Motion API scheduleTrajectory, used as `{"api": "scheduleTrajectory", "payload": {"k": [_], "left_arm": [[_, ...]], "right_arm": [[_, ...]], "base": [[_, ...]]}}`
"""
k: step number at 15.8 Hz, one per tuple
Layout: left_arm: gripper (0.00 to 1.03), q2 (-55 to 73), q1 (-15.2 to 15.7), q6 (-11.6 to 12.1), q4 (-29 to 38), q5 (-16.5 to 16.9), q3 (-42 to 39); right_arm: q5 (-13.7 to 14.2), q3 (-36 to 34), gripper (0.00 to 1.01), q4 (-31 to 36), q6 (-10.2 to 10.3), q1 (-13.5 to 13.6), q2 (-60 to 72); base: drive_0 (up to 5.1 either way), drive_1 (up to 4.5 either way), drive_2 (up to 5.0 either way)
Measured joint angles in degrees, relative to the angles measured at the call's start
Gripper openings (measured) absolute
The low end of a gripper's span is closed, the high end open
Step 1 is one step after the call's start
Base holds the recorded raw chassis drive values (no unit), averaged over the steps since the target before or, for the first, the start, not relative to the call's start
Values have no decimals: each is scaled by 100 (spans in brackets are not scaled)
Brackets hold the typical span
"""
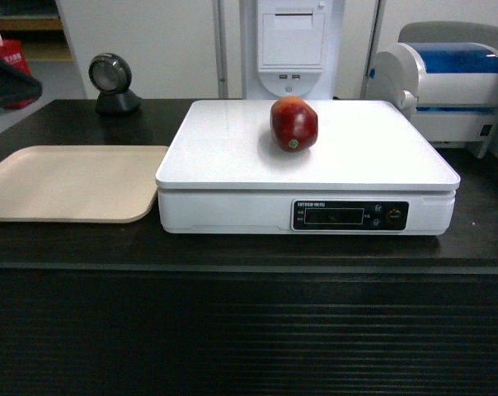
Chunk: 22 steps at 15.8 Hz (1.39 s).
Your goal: Place dark red mango on scale at checkout
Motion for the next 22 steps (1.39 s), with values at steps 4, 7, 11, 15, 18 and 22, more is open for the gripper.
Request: {"api": "scheduleTrajectory", "payload": {"k": [4,7,11,15,18,22], "left_arm": [[98,-584,385,-44,-348,-210,-754],[98,-994,804,-142,24,-225,-1010],[98,-1687,870,133,262,-317,-1421],[53,-2736,466,-645,3147,-1287,-3045],[19,-3324,374,-750,3047,-1390,-3486],[2,-3934,-225,-774,2848,-1891,-3851]], "right_arm": [[0,0,98,0,0,0,0],[0,0,98,0,-2,0,0],[0,0,98,0,0,0,0],[0,0,98,2,-2,0,0],[0,0,98,2,-2,0,0],[-2,0,98,0,-2,0,0]], "base": [[0,0,0],[0,0,0],[0,0,0],[0,0,0],[0,0,0],[0,0,0]]}}
